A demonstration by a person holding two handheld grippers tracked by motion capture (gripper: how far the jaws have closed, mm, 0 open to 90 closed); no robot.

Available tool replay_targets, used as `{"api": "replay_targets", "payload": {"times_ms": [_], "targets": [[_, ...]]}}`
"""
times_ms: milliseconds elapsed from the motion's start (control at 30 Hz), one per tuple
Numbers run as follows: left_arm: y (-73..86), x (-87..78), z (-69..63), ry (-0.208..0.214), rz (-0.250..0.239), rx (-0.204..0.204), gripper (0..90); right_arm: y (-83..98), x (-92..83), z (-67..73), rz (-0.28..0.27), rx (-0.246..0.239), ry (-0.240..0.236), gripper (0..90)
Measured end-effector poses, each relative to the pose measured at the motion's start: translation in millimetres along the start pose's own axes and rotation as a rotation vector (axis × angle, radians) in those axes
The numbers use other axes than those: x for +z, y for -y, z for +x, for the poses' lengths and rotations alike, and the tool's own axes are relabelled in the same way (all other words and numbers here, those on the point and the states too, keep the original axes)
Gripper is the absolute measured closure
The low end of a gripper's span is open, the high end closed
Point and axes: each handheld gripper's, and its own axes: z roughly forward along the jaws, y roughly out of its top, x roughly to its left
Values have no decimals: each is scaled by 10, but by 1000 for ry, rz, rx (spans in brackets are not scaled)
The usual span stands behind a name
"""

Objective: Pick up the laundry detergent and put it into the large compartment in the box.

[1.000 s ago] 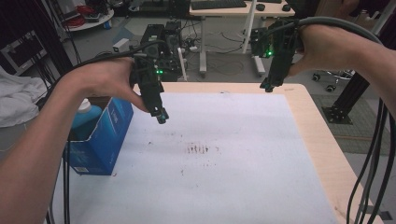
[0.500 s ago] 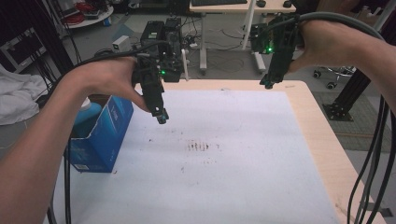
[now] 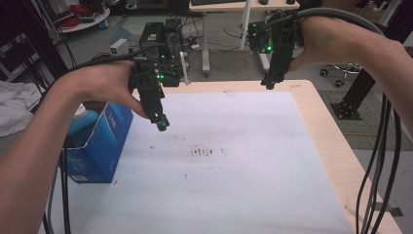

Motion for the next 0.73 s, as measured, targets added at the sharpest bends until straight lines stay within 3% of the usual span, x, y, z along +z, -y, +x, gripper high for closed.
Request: {"api": "replay_targets", "payload": {"times_ms": [733], "targets": [[28,0,6,5,8,0,180,11,4,-13,2,2,0,124]]}}
